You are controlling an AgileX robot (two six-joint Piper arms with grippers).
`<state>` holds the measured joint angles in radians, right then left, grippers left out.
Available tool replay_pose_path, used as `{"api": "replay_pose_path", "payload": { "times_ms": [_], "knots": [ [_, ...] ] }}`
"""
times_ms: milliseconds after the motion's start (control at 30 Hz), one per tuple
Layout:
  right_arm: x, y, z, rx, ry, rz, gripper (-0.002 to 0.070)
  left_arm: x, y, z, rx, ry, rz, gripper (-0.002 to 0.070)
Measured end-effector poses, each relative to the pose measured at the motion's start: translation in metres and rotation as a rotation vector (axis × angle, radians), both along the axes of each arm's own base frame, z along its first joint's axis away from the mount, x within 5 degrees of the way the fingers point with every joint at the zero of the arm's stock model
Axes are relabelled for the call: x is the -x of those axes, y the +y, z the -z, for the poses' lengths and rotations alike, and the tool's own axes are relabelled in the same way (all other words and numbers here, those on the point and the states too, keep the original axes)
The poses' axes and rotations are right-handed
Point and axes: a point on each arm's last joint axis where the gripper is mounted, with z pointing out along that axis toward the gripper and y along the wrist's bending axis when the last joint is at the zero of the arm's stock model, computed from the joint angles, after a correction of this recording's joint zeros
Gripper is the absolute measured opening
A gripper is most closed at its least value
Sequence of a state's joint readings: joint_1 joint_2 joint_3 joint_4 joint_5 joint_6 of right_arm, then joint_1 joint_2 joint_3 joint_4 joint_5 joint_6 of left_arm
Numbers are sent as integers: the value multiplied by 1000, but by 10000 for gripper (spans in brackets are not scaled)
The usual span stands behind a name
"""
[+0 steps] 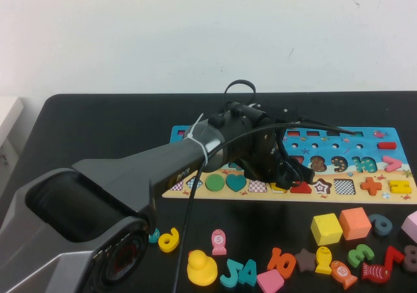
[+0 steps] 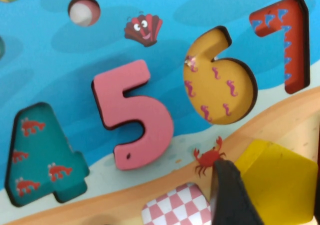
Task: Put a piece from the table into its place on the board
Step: Place the "Pentagon" into the hole of the Pentagon
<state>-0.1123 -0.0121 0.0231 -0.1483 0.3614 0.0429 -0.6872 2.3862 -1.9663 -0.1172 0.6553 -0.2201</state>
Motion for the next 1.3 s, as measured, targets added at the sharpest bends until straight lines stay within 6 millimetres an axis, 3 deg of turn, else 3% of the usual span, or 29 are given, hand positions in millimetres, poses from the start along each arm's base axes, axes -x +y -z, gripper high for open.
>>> {"api": "replay_pose_path", "payload": {
  "times_ms": [700, 1300],
  "knots": [
    [0, 0, 0, 0, 0, 0, 19, 2, 1, -1, 24, 71, -97, 302],
    [0, 0, 0, 0, 0, 0, 18, 3, -5, -1, 50, 53, -82, 302]
  ]
}}
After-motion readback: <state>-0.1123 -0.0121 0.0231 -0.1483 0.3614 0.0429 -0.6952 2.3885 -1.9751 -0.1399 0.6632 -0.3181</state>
